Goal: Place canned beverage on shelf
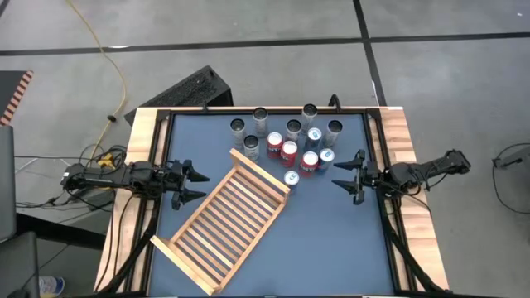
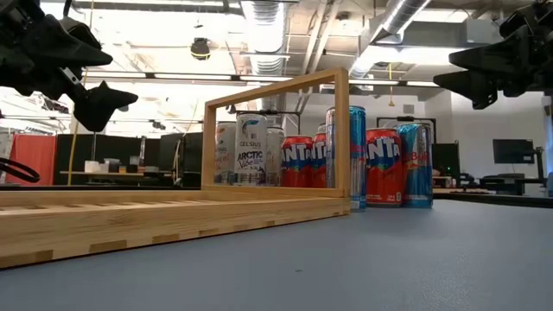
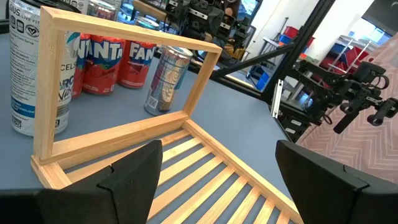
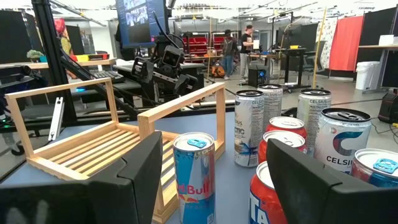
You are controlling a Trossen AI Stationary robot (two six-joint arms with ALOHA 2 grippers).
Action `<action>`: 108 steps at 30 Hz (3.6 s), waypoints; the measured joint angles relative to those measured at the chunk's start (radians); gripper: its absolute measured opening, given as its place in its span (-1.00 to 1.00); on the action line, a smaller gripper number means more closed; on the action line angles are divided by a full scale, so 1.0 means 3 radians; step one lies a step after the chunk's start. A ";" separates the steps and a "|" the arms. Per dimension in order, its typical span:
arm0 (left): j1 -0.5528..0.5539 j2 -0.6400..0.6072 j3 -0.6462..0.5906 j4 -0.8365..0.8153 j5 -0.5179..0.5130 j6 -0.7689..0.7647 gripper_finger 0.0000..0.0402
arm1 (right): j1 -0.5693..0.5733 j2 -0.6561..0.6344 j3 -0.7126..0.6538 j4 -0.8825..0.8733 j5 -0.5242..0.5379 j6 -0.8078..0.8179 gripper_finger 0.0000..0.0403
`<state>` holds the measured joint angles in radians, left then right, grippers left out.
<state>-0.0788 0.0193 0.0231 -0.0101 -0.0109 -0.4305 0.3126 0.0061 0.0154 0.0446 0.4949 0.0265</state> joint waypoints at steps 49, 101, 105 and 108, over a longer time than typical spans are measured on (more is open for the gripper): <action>0.0001 0.0000 0.0000 0.0231 -0.1340 -0.1131 0.50 | -0.0047 -0.0001 -0.0011 0.0431 0.0005 -0.1299 0.32; 0.0001 0.0423 0.1080 0.0932 -0.1960 -0.0899 0.50 | -0.0489 0.1850 0.2979 -0.1070 0.1166 0.0750 0.32; 0.0001 0.0475 0.1080 0.0937 -0.1960 -0.0954 0.50 | -0.0681 0.2489 0.3671 -0.1448 0.1158 0.0662 0.32; 0.0001 0.0477 0.1080 0.0936 -0.1960 -0.0995 0.50 | -0.0862 0.2912 0.4111 -0.1640 0.1114 0.0547 0.32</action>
<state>-0.0785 0.1623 0.3470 0.2706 -0.5989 -0.7288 0.0539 0.8796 1.2487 -0.4474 0.8292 0.1906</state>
